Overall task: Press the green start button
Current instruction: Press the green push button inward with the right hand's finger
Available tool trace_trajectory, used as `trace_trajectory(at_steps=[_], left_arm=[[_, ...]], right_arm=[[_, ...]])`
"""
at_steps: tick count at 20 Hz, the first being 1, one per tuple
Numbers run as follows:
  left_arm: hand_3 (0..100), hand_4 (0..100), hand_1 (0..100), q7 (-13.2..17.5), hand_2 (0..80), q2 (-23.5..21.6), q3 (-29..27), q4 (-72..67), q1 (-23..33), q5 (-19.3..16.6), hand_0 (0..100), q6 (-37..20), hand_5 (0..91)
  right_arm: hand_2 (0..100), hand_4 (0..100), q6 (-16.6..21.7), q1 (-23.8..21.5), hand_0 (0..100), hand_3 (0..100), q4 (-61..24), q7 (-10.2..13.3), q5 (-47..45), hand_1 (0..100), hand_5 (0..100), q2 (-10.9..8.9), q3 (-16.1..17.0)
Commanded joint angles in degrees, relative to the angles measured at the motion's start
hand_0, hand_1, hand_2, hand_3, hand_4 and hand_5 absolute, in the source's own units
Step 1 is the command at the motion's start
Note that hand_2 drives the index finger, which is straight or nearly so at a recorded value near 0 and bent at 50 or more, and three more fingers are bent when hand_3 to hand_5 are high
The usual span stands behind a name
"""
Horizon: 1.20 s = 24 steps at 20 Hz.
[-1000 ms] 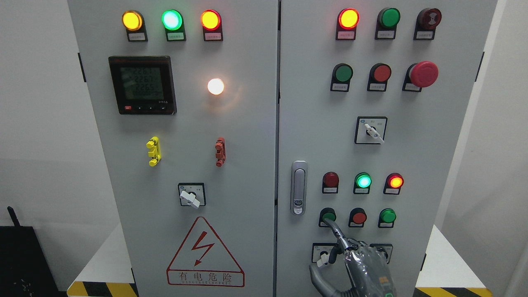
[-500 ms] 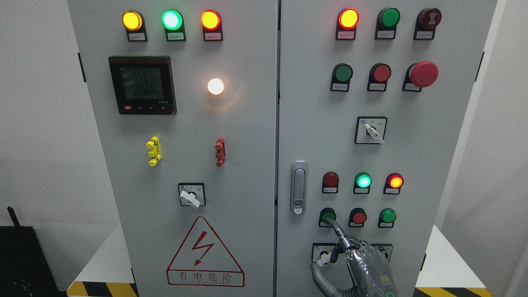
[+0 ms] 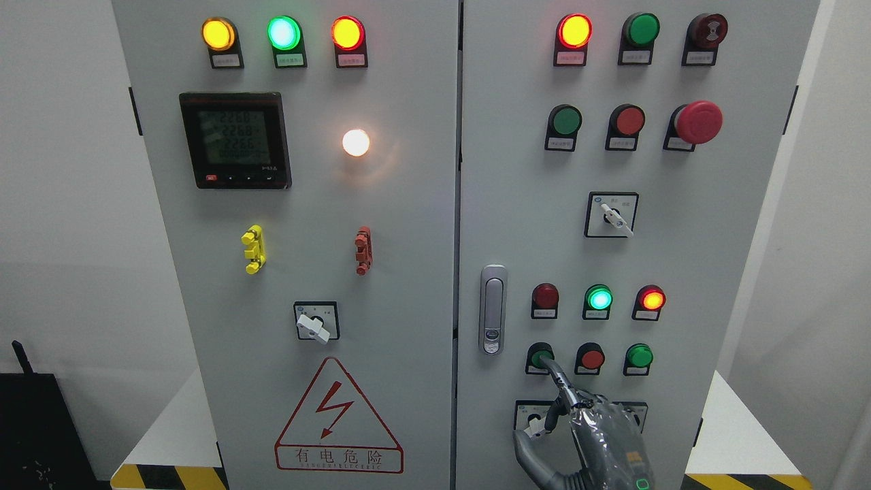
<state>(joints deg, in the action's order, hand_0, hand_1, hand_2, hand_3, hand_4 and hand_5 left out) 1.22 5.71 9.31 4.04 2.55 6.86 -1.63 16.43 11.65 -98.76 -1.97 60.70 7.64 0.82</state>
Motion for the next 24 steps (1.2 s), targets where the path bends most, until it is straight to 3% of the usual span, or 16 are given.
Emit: trace_trajectory(at_steps=[1, 24], left_arm=[[0, 0, 56, 0.01, 0.0, 0.00, 0.00, 0.00, 0.00, 0.00, 12, -0.04, 0.0], [0, 0, 56, 0.01, 0.0, 0.00, 0.00, 0.00, 0.00, 0.00, 12, -0.04, 0.0]], right_arm=[[0, 62, -0.08, 0.21, 44, 70, 1.02, -0.14, 0.03, 30, 48, 0.00, 1.03], [0, 62, -0.25, 0.04, 44, 71, -0.30, 0.21, -0.32, 31, 47, 0.00, 1.29]])
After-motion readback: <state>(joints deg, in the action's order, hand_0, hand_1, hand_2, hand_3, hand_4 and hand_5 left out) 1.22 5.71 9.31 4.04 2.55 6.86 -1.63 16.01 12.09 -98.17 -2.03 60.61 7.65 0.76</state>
